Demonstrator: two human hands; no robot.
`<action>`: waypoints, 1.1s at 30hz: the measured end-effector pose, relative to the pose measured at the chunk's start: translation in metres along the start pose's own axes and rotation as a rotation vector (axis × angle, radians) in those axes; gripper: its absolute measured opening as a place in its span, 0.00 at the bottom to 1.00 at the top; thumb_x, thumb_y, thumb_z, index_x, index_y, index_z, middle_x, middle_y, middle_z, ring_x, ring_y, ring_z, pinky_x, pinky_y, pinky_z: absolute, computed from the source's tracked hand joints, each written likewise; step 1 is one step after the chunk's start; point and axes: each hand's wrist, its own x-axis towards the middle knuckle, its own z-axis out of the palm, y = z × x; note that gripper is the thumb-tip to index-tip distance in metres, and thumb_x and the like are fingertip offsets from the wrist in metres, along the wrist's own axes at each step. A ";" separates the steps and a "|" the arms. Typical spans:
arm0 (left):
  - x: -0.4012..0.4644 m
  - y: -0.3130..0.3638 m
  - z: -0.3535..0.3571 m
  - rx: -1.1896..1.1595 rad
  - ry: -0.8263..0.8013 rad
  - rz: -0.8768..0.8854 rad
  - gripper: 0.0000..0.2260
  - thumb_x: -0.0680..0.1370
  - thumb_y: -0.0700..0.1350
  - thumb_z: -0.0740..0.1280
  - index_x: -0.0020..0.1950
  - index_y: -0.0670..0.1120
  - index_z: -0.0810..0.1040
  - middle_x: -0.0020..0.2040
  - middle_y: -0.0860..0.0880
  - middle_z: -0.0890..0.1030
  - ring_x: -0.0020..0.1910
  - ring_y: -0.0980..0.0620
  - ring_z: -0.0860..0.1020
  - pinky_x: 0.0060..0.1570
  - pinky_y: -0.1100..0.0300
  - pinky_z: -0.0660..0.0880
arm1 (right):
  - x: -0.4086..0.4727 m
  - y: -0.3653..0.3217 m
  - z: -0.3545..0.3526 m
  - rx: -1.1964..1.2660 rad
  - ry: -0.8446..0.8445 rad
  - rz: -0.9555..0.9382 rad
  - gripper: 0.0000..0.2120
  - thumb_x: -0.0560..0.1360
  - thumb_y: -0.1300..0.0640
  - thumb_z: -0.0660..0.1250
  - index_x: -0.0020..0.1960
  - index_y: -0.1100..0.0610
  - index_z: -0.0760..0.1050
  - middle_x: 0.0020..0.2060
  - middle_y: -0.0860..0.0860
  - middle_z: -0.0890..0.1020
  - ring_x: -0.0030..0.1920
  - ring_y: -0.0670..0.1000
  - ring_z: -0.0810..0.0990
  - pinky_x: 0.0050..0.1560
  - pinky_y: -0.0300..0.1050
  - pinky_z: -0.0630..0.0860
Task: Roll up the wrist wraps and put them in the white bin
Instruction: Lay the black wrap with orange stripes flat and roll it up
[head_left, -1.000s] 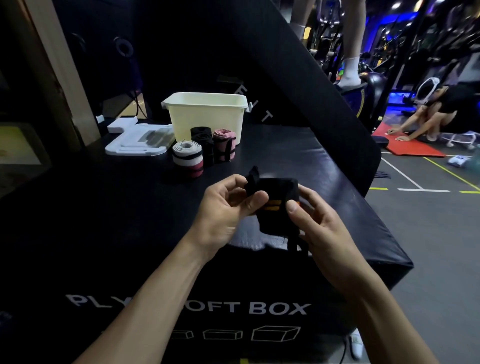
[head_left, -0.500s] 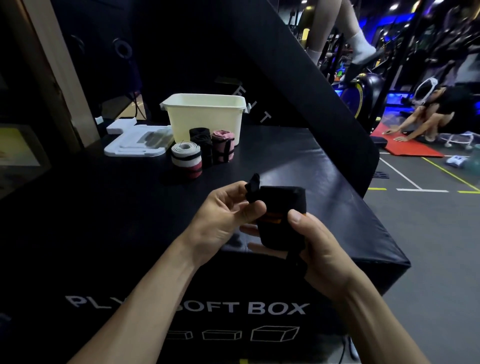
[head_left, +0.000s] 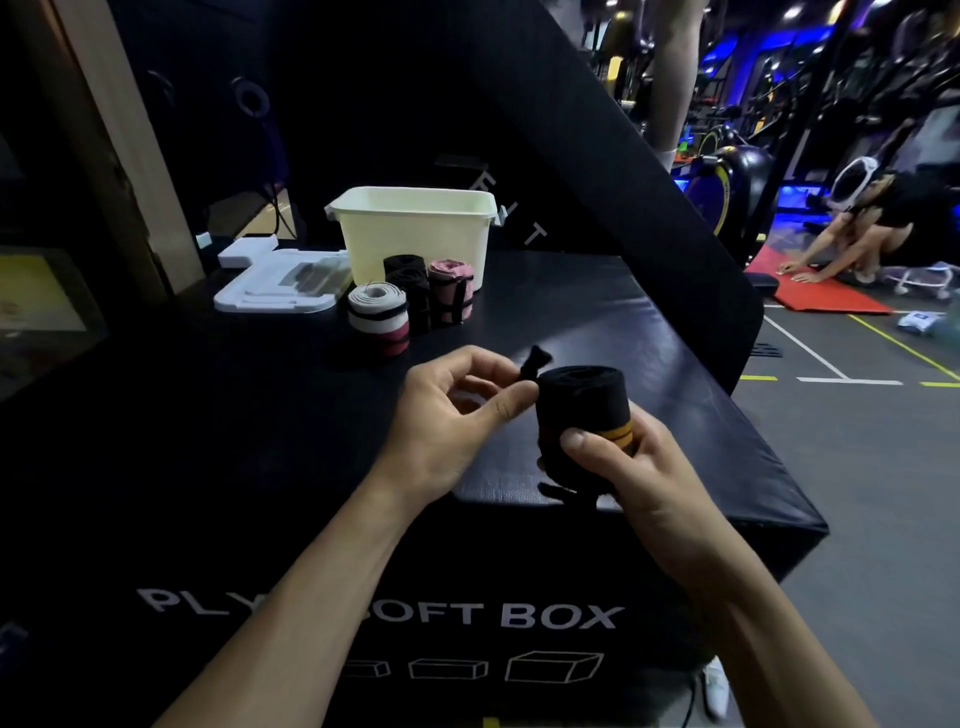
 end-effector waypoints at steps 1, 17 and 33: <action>0.000 0.001 -0.001 0.004 -0.016 -0.002 0.07 0.71 0.53 0.75 0.45 0.52 0.83 0.39 0.59 0.84 0.40 0.61 0.81 0.45 0.67 0.75 | 0.000 -0.001 -0.001 -0.013 -0.010 -0.001 0.16 0.72 0.54 0.73 0.59 0.57 0.79 0.48 0.68 0.79 0.52 0.76 0.78 0.56 0.75 0.75; 0.003 0.011 0.000 -0.529 -0.085 -0.468 0.13 0.84 0.46 0.60 0.41 0.47 0.77 0.41 0.49 0.81 0.36 0.54 0.79 0.36 0.61 0.77 | -0.002 0.002 -0.007 0.114 -0.083 0.160 0.09 0.73 0.54 0.73 0.53 0.53 0.82 0.46 0.55 0.83 0.50 0.56 0.82 0.55 0.53 0.78; 0.005 -0.010 -0.011 -0.004 -0.110 -0.134 0.12 0.83 0.49 0.61 0.48 0.49 0.84 0.44 0.50 0.86 0.39 0.56 0.80 0.40 0.63 0.76 | -0.004 -0.003 -0.004 0.256 -0.036 0.298 0.11 0.61 0.48 0.77 0.39 0.52 0.81 0.40 0.55 0.79 0.46 0.60 0.77 0.55 0.60 0.69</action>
